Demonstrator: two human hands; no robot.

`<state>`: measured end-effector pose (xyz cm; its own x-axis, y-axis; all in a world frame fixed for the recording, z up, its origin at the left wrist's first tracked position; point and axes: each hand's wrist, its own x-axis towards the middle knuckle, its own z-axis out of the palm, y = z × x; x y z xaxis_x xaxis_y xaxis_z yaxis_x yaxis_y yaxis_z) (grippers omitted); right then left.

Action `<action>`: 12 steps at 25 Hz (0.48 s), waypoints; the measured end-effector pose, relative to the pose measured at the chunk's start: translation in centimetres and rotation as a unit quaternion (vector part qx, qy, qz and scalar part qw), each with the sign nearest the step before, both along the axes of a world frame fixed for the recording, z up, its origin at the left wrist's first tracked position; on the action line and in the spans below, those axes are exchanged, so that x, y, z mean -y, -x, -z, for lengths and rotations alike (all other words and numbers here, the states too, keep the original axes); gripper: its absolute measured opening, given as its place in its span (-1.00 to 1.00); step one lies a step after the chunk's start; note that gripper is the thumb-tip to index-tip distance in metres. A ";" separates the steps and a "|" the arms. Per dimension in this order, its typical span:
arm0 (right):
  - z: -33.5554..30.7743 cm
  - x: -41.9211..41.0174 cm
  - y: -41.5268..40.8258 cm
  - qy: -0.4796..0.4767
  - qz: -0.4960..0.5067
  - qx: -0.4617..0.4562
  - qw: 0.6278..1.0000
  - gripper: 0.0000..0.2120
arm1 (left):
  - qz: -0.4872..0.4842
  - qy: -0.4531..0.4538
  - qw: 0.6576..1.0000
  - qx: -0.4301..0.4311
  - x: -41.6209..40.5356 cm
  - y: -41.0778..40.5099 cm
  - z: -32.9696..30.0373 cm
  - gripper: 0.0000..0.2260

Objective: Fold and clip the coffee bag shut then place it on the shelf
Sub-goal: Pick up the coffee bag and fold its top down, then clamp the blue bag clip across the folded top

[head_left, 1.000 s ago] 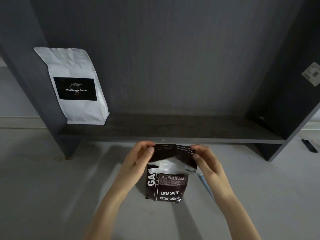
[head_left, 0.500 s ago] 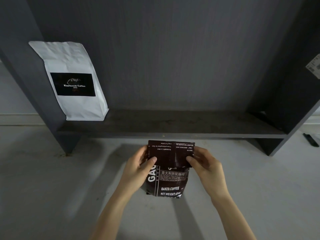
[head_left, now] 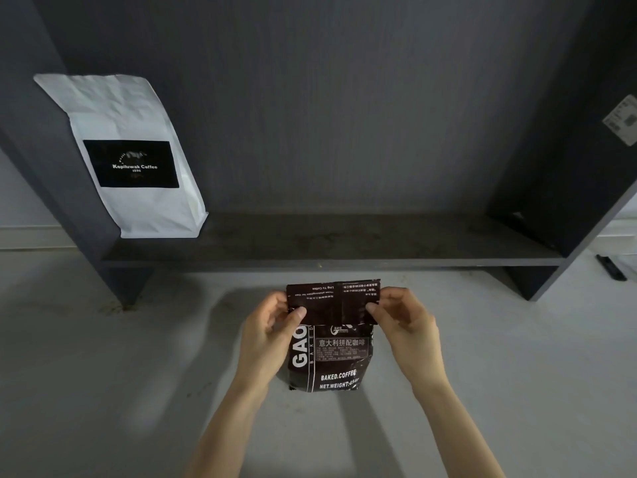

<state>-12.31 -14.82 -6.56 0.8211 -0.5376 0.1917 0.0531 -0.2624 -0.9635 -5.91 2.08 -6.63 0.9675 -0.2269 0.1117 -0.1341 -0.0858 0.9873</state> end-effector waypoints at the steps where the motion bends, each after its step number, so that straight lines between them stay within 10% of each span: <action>1: -0.1 0.3 0.2 0.002 -0.019 -0.008 1.000 -0.77 | 0.001 0.001 1.000 -0.003 -0.1 0.0 0.0 -0.93; 12: 5.1 5.0 4.4 0.137 0.094 -0.223 0.961 -0.68 | -0.006 -0.008 1.000 -0.021 0.0 0.0 -0.1 -0.93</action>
